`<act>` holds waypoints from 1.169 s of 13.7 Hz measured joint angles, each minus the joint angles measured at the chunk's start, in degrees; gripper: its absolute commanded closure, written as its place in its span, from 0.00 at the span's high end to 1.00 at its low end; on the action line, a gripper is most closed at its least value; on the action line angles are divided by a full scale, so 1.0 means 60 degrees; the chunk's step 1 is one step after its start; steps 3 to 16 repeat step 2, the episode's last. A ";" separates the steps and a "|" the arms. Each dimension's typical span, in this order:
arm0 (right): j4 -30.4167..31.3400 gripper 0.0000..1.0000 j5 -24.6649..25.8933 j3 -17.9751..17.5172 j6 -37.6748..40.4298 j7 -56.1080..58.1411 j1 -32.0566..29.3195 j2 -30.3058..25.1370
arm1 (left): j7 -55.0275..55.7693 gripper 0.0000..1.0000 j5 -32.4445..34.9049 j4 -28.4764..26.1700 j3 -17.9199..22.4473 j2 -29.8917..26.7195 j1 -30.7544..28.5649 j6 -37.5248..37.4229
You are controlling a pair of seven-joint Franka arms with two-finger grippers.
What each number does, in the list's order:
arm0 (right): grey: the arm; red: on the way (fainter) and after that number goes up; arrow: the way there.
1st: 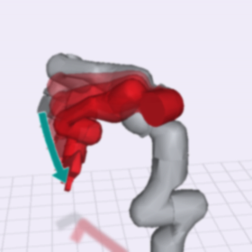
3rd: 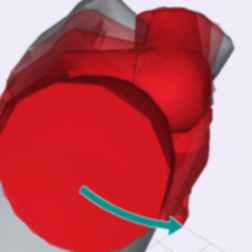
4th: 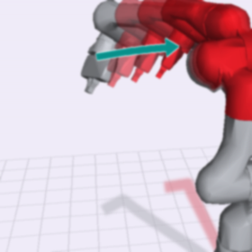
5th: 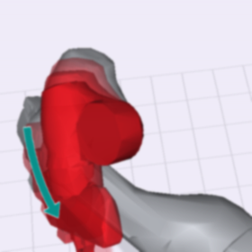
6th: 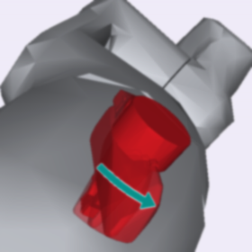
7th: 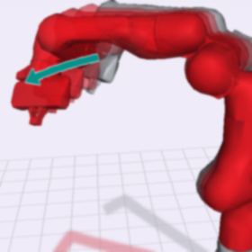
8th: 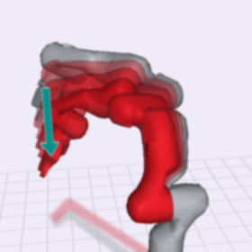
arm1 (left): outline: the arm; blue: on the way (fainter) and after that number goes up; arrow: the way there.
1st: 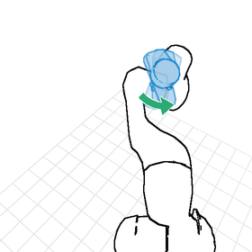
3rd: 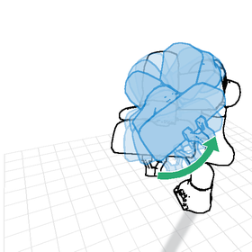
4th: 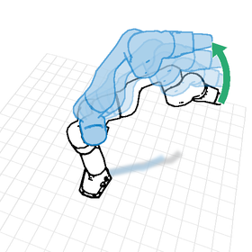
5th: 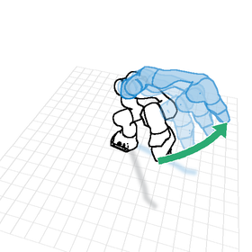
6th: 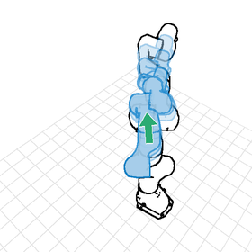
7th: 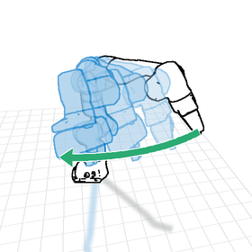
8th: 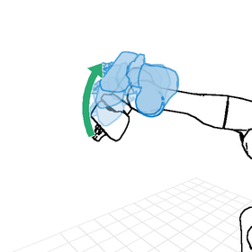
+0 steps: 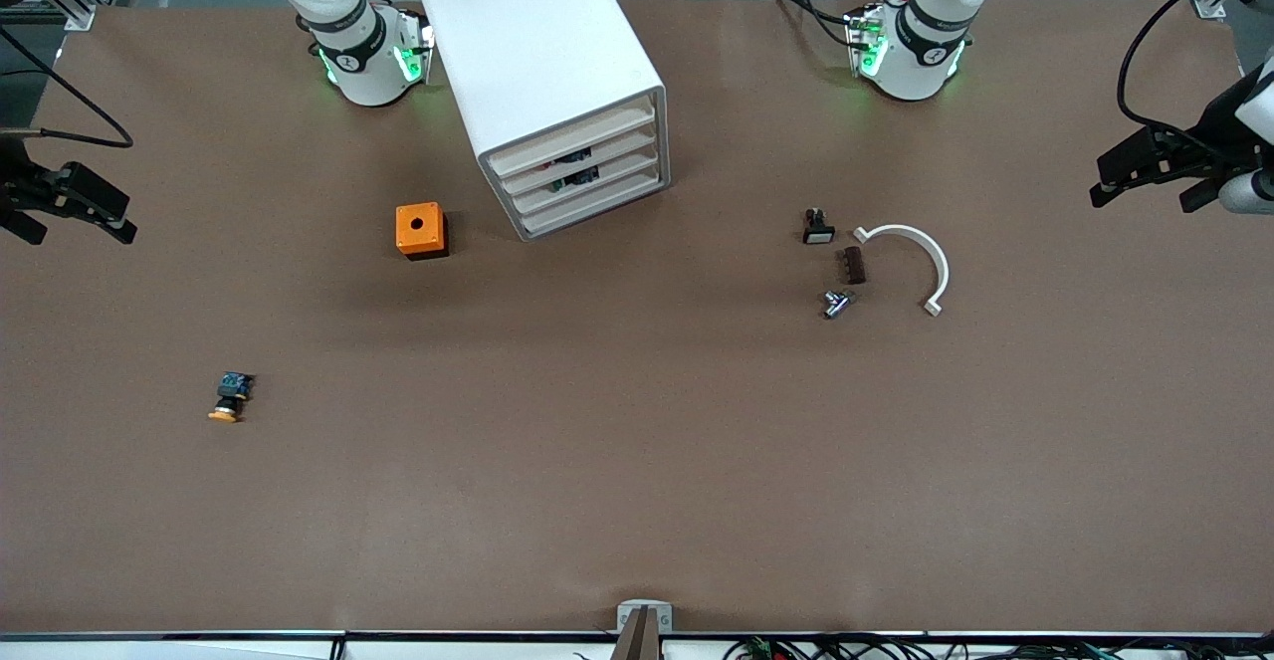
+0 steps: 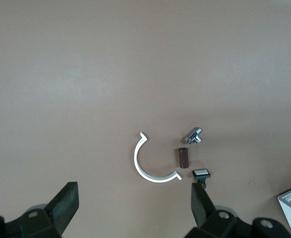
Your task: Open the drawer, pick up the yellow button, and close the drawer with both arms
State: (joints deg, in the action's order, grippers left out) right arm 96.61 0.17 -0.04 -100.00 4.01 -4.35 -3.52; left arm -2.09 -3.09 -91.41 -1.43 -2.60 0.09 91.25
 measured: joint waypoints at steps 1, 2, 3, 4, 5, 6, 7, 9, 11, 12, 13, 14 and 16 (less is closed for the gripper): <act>0.0000 1.00 0.0000 0.0000 0.0000 0.0000 -0.0020 0.0000 | 0.0000 1.00 0.0000 0.0078 -0.0006 -0.0003 0.0002 0.0000; 0.0000 1.00 0.0000 0.0000 0.0000 0.0001 -0.0033 0.0000 | 0.0000 1.00 0.0000 0.0134 -0.0008 -0.0003 0.0004 0.0000; 0.0000 1.00 0.0000 0.0000 0.0000 0.0001 -0.0033 0.0000 | 0.0000 1.00 0.0000 0.0134 -0.0008 -0.0003 0.0004 0.0000; 0.0000 1.00 0.0000 0.0000 0.0000 0.0001 -0.0033 0.0000 | 0.0000 1.00 0.0000 0.0134 -0.0008 -0.0003 0.0004 0.0000; 0.0000 1.00 0.0000 0.0000 0.0000 0.0001 -0.0033 0.0000 | 0.0000 1.00 0.0000 0.0134 -0.0008 -0.0003 0.0004 0.0000; 0.0000 1.00 0.0000 0.0000 0.0000 0.0001 -0.0033 0.0000 | 0.0000 1.00 0.0000 0.0134 -0.0008 -0.0003 0.0004 0.0000; 0.0000 1.00 0.0000 0.0000 0.0000 0.0001 -0.0033 0.0000 | 0.0000 1.00 0.0000 0.0134 -0.0008 -0.0003 0.0004 0.0000; 0.0000 1.00 0.0000 0.0000 0.0000 0.0001 -0.0033 0.0000 | 0.0000 1.00 0.0000 0.0134 -0.0008 -0.0003 0.0004 0.0000; 0.0000 1.00 0.0000 0.0000 0.0000 0.0001 -0.0033 0.0000 | 0.0000 1.00 0.0000 0.0134 -0.0008 -0.0003 0.0004 0.0000; 0.0000 1.00 0.0000 0.0000 0.0000 0.0001 -0.0033 0.0000 | 0.0000 1.00 0.0000 0.0134 -0.0008 -0.0003 0.0004 0.0000; 0.0000 1.00 0.0000 0.0000 0.0000 0.0001 -0.0033 0.0000 | 0.0000 1.00 0.0000 0.0134 -0.0008 -0.0003 0.0004 0.0000; 0.0000 1.00 0.0000 0.0000 0.0000 0.0001 -0.0033 0.0000 | 0.0000 1.00 0.0000 0.0134 -0.0008 -0.0003 0.0004 0.0000; 0.0000 1.00 0.0000 0.0000 0.0000 0.0001 -0.0033 0.0000 | 0.0000 1.00 0.0000 0.0134 -0.0008 -0.0003 0.0004 0.0000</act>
